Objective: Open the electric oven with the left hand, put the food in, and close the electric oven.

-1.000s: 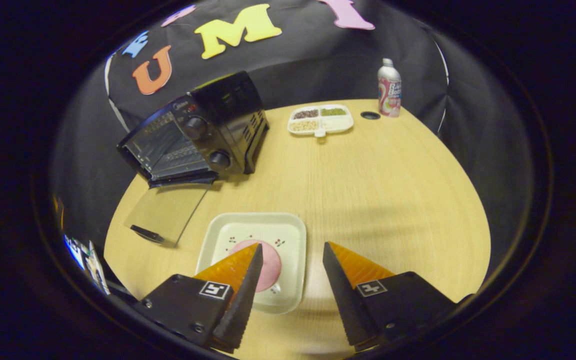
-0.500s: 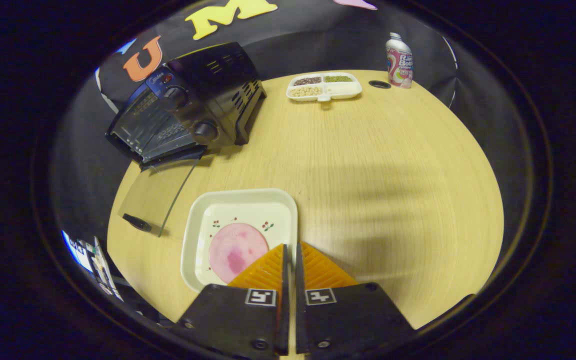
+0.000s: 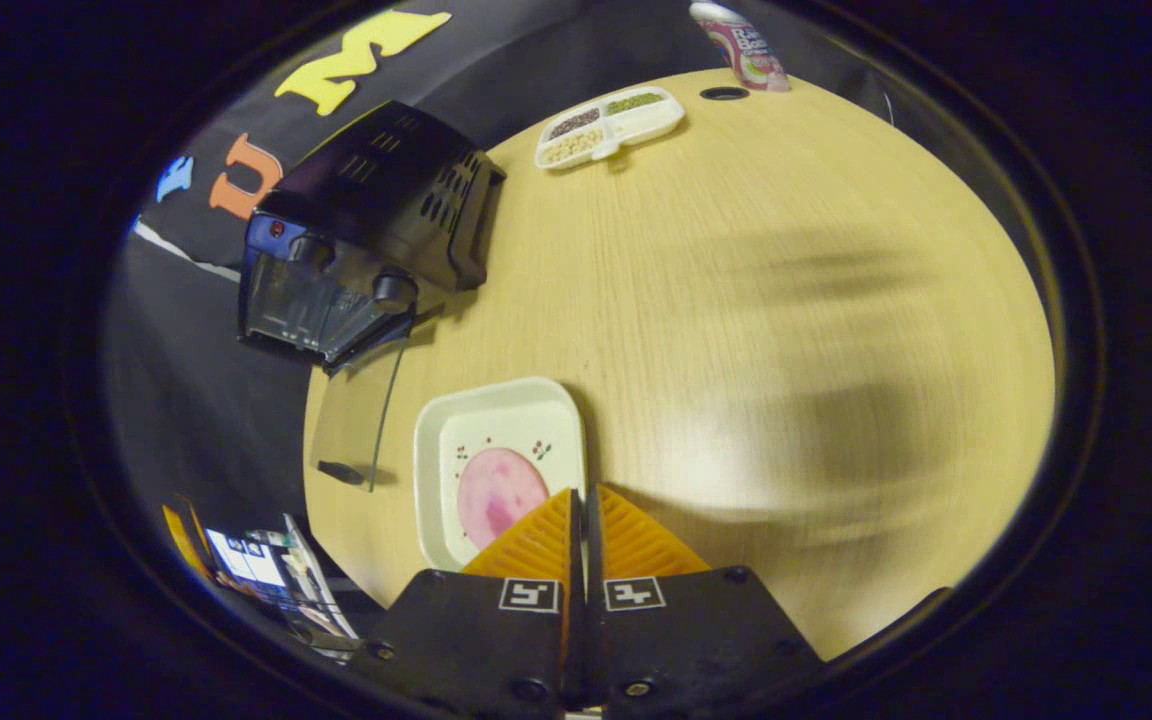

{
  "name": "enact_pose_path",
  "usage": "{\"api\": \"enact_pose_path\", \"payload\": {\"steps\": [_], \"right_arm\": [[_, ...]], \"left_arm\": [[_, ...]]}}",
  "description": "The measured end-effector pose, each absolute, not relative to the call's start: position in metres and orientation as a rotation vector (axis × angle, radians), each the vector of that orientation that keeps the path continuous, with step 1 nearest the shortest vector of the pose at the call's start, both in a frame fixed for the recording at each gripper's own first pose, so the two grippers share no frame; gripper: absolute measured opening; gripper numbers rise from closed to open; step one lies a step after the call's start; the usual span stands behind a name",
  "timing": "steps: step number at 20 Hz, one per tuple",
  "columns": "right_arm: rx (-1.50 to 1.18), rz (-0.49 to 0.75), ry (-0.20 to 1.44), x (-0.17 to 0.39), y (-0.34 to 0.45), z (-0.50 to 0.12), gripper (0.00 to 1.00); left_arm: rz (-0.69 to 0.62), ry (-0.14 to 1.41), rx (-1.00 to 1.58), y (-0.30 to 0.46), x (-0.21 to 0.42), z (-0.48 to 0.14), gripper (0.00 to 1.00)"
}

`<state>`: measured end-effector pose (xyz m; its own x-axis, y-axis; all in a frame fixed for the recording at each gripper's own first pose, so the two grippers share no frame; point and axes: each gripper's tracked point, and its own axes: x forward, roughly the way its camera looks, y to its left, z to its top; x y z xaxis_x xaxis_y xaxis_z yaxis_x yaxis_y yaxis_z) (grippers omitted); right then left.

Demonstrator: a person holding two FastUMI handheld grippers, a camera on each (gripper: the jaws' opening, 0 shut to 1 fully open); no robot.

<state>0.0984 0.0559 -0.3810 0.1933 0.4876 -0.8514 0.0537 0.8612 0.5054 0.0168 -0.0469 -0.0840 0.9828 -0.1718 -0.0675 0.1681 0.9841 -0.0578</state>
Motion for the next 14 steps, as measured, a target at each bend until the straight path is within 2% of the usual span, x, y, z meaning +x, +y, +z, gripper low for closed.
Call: {"api": "enact_pose_path", "payload": {"steps": [2, 3, 4, 5, 7, 8, 9, 10, 13, 14], "right_arm": [[0.506, 0.322, 1.345, 0.097, 0.053, -0.376, 0.02], [0.497, 0.315, 1.338, 0.099, 0.049, -0.378, 0.04], [0.497, 0.321, 1.346, 0.096, 0.050, -0.377, 0.04], [0.506, 0.322, 1.349, 0.095, 0.051, -0.377, 0.04], [0.527, 0.333, 1.350, 0.094, 0.054, -0.376, 0.04], [0.543, 0.344, 1.346, 0.094, 0.057, -0.373, 0.01], [0.559, 0.354, 1.346, 0.092, 0.058, -0.371, 0.04], [0.575, 0.364, 1.341, 0.092, 0.060, -0.367, 0.04], [0.598, 0.377, 1.323, 0.091, 0.059, -0.359, 0.03], [0.604, 0.380, 1.314, 0.092, 0.059, -0.357, 0.00]], "left_arm": [[-0.171, 0.074, -0.049, -0.048, 0.016, -0.084, 0.95], [-0.173, 0.074, -0.048, -0.049, 0.016, -0.084, 0.85], [-0.176, 0.074, -0.049, -0.050, 0.014, -0.084, 0.85], [-0.179, 0.073, -0.052, -0.050, 0.014, -0.083, 0.95], [-0.179, 0.077, -0.053, -0.050, 0.013, -0.085, 0.95], [-0.175, 0.080, -0.051, -0.048, 0.014, -0.086, 0.84], [-0.171, 0.083, -0.049, -0.046, 0.014, -0.087, 0.84], [-0.168, 0.086, -0.048, -0.046, 0.013, -0.088, 0.95], [-0.170, 0.088, -0.054, -0.046, 0.011, -0.086, 0.95], [-0.173, 0.086, -0.057, -0.047, 0.010, -0.086, 0.95]]}}
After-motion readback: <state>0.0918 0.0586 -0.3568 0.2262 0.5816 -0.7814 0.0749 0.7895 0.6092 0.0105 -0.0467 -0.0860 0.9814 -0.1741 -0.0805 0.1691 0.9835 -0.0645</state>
